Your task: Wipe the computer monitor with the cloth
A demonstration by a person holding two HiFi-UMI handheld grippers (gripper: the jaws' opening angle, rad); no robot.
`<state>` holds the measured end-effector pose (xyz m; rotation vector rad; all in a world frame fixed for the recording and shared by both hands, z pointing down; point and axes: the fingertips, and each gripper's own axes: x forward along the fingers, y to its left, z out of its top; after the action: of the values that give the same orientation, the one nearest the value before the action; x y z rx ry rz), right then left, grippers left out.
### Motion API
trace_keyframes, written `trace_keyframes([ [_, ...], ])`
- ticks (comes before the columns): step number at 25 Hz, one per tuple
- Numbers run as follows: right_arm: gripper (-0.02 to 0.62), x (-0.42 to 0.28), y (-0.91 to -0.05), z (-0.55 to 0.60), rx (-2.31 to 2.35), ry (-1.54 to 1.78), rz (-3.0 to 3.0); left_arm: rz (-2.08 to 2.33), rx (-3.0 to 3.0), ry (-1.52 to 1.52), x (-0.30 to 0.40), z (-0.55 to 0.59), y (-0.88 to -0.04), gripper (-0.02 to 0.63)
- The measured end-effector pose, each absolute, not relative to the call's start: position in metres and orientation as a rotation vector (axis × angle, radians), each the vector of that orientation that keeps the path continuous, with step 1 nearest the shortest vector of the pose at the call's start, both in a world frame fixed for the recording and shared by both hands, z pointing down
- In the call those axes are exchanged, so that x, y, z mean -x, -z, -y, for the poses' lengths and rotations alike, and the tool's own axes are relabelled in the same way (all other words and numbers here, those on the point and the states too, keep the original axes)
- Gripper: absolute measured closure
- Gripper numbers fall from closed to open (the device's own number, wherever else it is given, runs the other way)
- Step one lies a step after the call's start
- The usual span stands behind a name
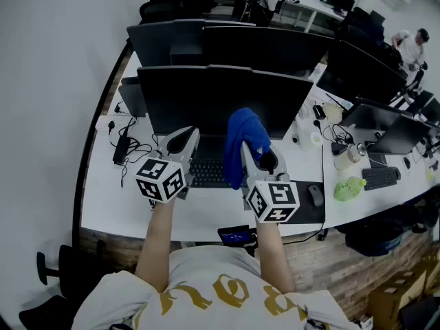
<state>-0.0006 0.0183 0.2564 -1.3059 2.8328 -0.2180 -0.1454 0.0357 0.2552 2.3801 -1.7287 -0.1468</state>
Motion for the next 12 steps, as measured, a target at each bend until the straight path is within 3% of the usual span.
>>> trace_keyframes([
  [12,0.413,0.013,-0.246,-0.007,1.227,0.229,-2.799,1.727,-2.363,0.194,0.165,-0.03,-0.254,0.604],
])
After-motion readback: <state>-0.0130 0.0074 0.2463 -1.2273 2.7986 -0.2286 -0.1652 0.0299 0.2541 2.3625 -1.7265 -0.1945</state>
